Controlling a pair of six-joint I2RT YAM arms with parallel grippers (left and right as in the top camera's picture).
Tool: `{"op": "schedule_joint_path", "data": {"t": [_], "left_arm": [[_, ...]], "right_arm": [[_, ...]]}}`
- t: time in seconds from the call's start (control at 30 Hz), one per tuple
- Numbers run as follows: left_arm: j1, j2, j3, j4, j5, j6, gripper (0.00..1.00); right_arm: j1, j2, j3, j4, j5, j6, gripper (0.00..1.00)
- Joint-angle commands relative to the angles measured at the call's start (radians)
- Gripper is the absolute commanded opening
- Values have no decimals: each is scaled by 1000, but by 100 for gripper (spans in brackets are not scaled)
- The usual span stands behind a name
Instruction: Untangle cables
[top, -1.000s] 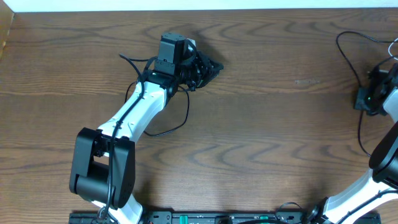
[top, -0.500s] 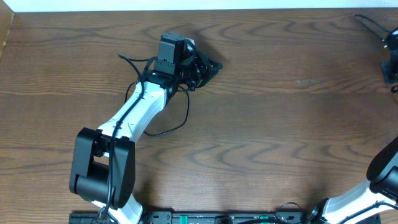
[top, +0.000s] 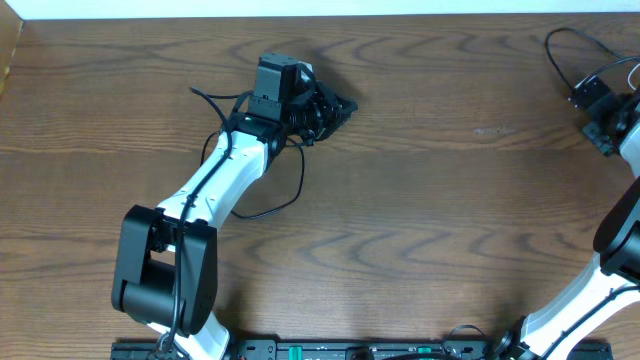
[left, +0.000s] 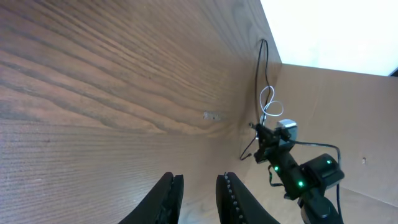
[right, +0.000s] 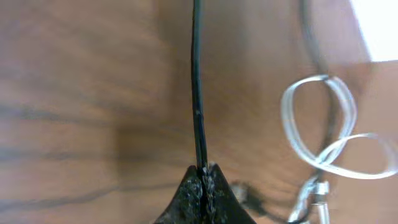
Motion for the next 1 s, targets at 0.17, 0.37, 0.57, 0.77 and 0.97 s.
{"op": "schedule_joint_path", "data": {"t": [0.17, 0.37, 0.57, 0.77, 0.97], "left_arm": [[-1, 9, 12, -3, -24, 24, 24], [-1, 9, 12, -53, -70, 25, 24], [-1, 6, 12, -92, -95, 244, 24], [0, -42, 12, -156, -237, 415, 24], [13, -84, 13, -407, -462, 541, 24]], "right_arm": [[-39, -7, 5, 135, 5, 130, 1], [-76, -7, 5, 141, -127, 419, 99], [-65, -40, 5, 116, -226, 794, 99], [-52, -112, 5, 41, -528, 1088, 99], [-33, -132, 5, -3, -798, 1377, 99]]}}
